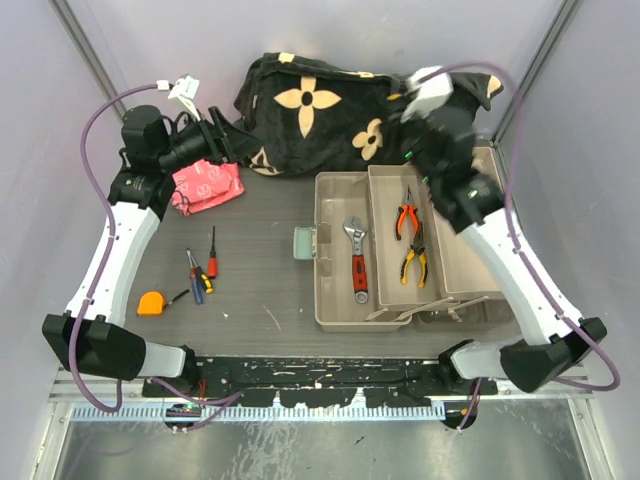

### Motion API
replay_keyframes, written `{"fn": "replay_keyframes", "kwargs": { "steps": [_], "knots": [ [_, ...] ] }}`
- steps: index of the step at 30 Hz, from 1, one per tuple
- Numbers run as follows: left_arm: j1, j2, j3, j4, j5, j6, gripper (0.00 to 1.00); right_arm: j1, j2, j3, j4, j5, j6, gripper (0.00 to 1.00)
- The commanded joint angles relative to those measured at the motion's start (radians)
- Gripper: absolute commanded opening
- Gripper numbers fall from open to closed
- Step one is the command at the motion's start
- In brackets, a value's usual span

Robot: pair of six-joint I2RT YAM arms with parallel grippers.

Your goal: Pack the tool kit

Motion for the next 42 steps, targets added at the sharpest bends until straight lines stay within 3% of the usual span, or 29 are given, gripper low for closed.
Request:
{"fn": "replay_keyframes", "kwargs": {
  "steps": [1,6,14,26,42],
  "knots": [
    [0.018,-0.078,-0.038,-0.046,0.019,0.054,0.63,-0.309,0.074,0.193,-0.297,0.098,-0.03,0.01],
    [0.025,-0.142,-0.082,-0.092,0.025,0.107,0.63,-0.513,0.132,0.175,-0.388,0.069,-0.079,0.01],
    [0.041,-0.172,-0.11,-0.25,0.034,0.215,0.62,-0.608,0.18,-0.034,-0.354,0.106,-0.118,0.01],
    [0.055,-0.232,-0.147,-0.343,0.024,0.284,0.61,-0.621,0.185,-0.061,-0.471,0.126,-0.108,0.01],
    [0.057,-0.257,-0.159,-0.403,0.006,0.32,0.6,-0.621,0.009,-0.063,-0.6,0.089,-0.096,0.01]
  ]
}}
